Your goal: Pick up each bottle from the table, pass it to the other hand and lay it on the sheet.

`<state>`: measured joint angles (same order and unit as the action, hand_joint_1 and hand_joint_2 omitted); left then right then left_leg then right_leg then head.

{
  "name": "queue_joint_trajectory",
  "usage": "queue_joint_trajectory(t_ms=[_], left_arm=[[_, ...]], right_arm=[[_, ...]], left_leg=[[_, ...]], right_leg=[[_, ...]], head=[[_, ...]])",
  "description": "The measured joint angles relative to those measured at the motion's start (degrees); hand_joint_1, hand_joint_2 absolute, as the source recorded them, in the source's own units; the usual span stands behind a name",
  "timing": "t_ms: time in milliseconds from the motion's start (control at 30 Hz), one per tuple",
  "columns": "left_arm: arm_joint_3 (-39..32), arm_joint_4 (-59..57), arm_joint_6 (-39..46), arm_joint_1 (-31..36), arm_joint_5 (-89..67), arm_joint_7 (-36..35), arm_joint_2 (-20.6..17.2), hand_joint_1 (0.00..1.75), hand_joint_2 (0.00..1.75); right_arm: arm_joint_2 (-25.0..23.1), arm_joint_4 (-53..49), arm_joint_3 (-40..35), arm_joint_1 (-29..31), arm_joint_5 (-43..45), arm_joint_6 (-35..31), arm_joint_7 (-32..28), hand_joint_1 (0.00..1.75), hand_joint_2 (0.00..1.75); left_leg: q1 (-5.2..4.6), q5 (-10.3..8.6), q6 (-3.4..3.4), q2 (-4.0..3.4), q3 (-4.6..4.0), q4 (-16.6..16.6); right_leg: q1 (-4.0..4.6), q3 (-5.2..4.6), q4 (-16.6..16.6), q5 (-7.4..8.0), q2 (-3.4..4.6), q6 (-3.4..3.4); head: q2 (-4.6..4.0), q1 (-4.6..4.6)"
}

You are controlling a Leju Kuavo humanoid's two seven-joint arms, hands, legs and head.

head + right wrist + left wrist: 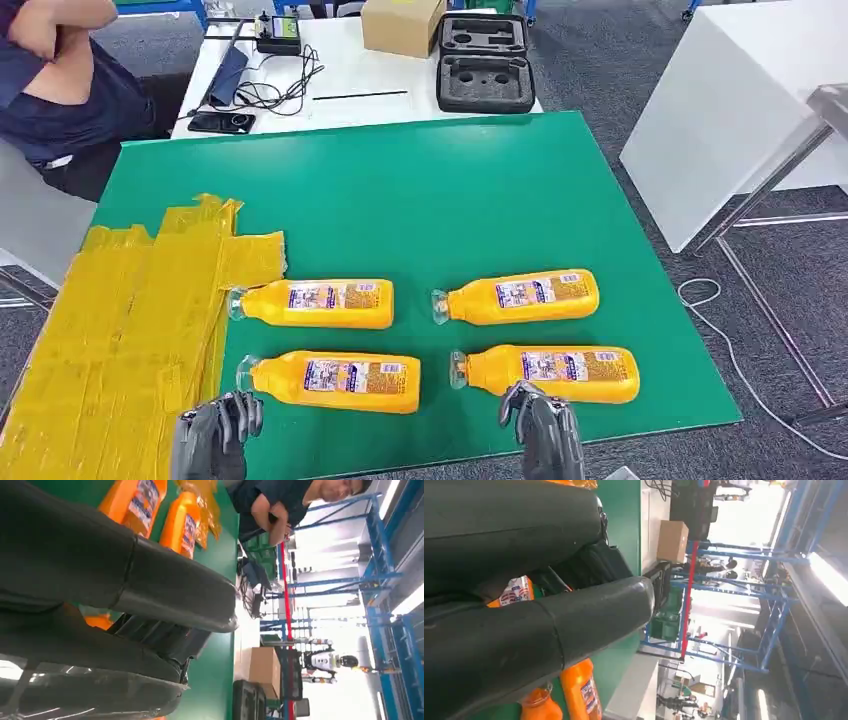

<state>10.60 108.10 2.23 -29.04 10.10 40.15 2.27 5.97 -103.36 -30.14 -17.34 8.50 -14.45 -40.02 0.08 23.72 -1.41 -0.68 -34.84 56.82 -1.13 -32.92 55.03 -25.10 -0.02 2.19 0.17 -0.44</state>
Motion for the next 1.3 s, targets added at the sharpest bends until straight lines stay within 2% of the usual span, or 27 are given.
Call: queue_joint_trajectory(t_ms=[33, 67, 100, 233, 267, 433, 500, 600, 633, 800, 1033, 1133, 1300], left_arm=[[0.0, 0.3, 0.3, -0.3, 0.0, 0.0, 0.0, 1.47, 0.00], [0.0, 0.6, 0.6, -0.6, 0.0, 0.0, -0.1, 0.00, 0.00], [0.1, 0.9, 1.6, -0.9, 0.0, 0.0, -0.1, 0.00, 0.00], [0.2, 1.4, 5.0, -1.8, -0.1, 0.0, -0.3, 0.00, 0.00], [0.3, 1.4, 6.1, -1.9, 0.2, 0.0, -0.3, 0.00, 0.00], [3.2, 1.4, 11.5, -1.6, 3.6, -1.2, -2.8, 0.00, 0.00], [4.1, 1.3, 13.1, -0.9, 3.9, -2.3, -3.8, 0.00, 0.00], [4.4, 1.2, 12.0, -0.2, 4.2, -3.6, -4.5, 0.00, 0.00], [4.4, 1.2, 11.2, -0.2, 4.2, -3.6, -4.5, 0.00, 0.00], [3.0, 1.2, 6.0, -0.4, 1.9, -5.0, -3.4, 0.00, 0.00], [0.0, 0.6, 0.3, 0.5, -0.2, -7.2, -0.6, 0.00, 0.00], [-1.0, -0.2, -0.8, 1.2, -0.7, -7.4, 0.5, 0.00, 0.00], [-1.7, -0.8, -1.2, 1.6, -0.9, -7.5, 1.3, 0.00, 0.00]], right_arm=[[0.2, -0.1, -0.4, 0.0, 0.0, -0.1, 0.0, 1.75, 0.00], [0.4, -0.2, -0.7, 0.0, 0.0, -0.1, 0.0, 0.61, 0.00], [0.6, -0.3, -1.0, 0.0, 0.0, -0.4, 0.0, 0.00, 0.00], [1.0, -0.6, -1.6, 0.1, -0.1, -1.4, 0.0, 0.00, 0.00], [1.0, -0.7, -1.6, 0.1, -0.5, -2.0, 0.0, 0.00, 1.75], [2.4, -1.1, -2.6, 0.5, -5.4, -5.8, 1.9, 0.00, 1.75], [3.7, -1.6, -2.7, 0.5, -10.3, -7.3, 6.1, 0.00, 1.75], [6.2, -3.0, -1.6, -0.3, -25.0, -8.5, 17.9, 0.00, 1.75], [6.9, -3.8, -0.4, -1.1, -28.5, -8.4, 20.1, 0.00, 1.75], [7.3, -8.3, 9.1, -4.9, -41.4, -1.4, 22.9, 0.00, 1.75], [5.8, -13.4, 20.2, -8.2, -54.9, 3.2, 25.8, 0.00, 1.75], [5.7, -15.5, 24.4, -9.8, -56.6, 3.6, 25.8, 0.00, 1.75], [5.3, -17.1, 27.4, -10.8, -57.3, 4.2, 25.8, 0.00, 1.75]], left_leg=[[0.01, -0.01, 0.01, 0.00, 0.04, 0.0], [0.01, -0.02, 0.01, 0.01, 0.07, 0.0], [0.01, -0.02, 0.00, 0.01, 0.09, 0.0], [0.01, -0.04, -0.01, 0.01, 0.10, 0.0], [0.01, -0.04, -0.01, 0.01, 0.10, 0.0], [0.00, -0.04, -0.01, 0.02, 0.10, 0.0], [0.00, -0.04, -0.02, 0.03, 0.10, 0.0], [-0.01, -0.04, -0.02, 0.02, 0.14, 0.0], [-0.01, -0.04, -0.02, 0.04, 0.13, 0.0], [-0.02, -0.01, -0.04, 0.05, 0.12, 0.0], [-0.01, -0.01, -0.04, 0.08, 0.17, 0.0], [-0.01, -0.01, -0.04, 0.07, 0.17, 0.0], [-0.02, 0.00, -0.05, 0.04, 0.18, 0.0]], right_leg=[[0.00, 0.04, 0.0, 0.00, 0.00, 0.00], [0.00, 0.06, 0.0, 0.00, 0.00, 0.00], [0.00, 0.08, 0.0, 0.00, 0.00, 0.00], [-0.02, 0.11, 0.0, 0.01, 0.00, 0.01], [-0.03, 0.11, 0.0, 0.01, 0.00, 0.01], [-0.04, 0.11, 0.0, 0.01, -0.01, 0.01], [-0.04, 0.12, 0.0, 0.01, -0.01, 0.01], [-0.05, 0.14, 0.0, 0.02, -0.01, 0.02], [-0.06, 0.15, 0.0, 0.02, -0.01, 0.02], [-0.06, 0.15, 0.0, 0.02, -0.01, 0.03], [-0.05, 0.11, 0.0, 0.00, -0.03, 0.03], [-0.05, 0.20, 0.0, 0.01, -0.02, 0.03], [-0.06, 0.17, 0.0, 0.01, -0.01, 0.04]], head=[[0.00, 0.00], [0.02, 0.00], [0.00, 0.00], [0.00, 0.00], [0.00, -0.02], [0.00, 0.00], [0.00, 0.00], [0.02, -0.02], [0.00, 0.00], [0.02, 0.00], [0.00, 0.00], [0.00, 0.02], [0.00, -0.02]])
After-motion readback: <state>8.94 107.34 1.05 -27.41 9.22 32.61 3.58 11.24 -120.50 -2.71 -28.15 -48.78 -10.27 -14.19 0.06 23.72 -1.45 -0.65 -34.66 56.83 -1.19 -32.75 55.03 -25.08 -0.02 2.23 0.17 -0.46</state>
